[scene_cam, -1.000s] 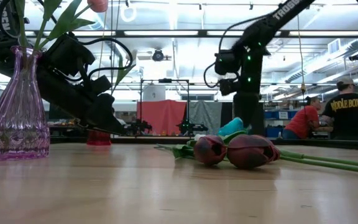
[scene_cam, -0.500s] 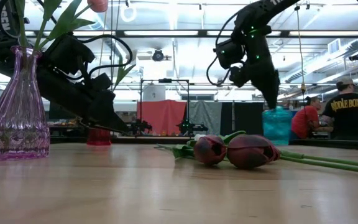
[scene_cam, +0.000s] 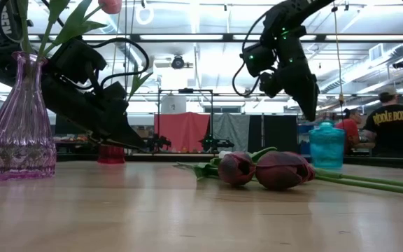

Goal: Sort flowers into vase by color
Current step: Put the right white flower into the red vase

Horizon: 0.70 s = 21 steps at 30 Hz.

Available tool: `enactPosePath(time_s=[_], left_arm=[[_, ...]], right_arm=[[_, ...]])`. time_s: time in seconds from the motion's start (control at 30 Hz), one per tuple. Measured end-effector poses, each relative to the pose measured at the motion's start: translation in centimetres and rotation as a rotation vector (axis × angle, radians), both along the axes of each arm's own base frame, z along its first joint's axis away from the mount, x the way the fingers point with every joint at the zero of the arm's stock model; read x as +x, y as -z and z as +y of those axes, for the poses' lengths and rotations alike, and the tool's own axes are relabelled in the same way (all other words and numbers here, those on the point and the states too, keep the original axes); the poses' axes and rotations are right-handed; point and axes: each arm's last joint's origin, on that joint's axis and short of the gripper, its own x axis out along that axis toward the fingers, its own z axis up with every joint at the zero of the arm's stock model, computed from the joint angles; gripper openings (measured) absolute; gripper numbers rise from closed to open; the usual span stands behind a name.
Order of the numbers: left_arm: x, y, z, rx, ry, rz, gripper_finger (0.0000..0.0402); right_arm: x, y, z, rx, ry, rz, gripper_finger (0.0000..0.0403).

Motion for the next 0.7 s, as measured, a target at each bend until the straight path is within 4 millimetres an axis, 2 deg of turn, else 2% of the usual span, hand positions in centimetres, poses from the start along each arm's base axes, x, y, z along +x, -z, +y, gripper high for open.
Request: enactPosePath(time_s=[0.2, 0.3, 0.4, 0.5, 0.7], left_arm=[[0.0, 0.0, 0.0, -0.002, 0.003, -0.001, 0.0182], [0.0, 0.0, 0.0, -0.007, 0.013, -0.002, 0.0182], [0.1, 0.0, -0.1, -0.025, 0.037, -0.006, 0.0182], [0.1, 0.1, -0.2, -0.049, 0.059, -0.008, 0.0182], [0.1, 0.1, -0.4, -0.088, 0.113, -0.016, 0.0182]], right_arm=[[0.8, -0.8, 0.4, -0.081, -0.006, -0.02, 0.017], [2.4, -1.2, 2.3, -0.126, -0.027, -0.088, 0.017], [4.2, -0.7, 5.5, -0.138, -0.076, -0.149, 0.017], [5.4, 0.0, 9.7, -0.103, -0.114, -0.189, 0.017], [5.7, 0.7, 17.8, -0.07, -0.077, -0.191, 0.0173]])
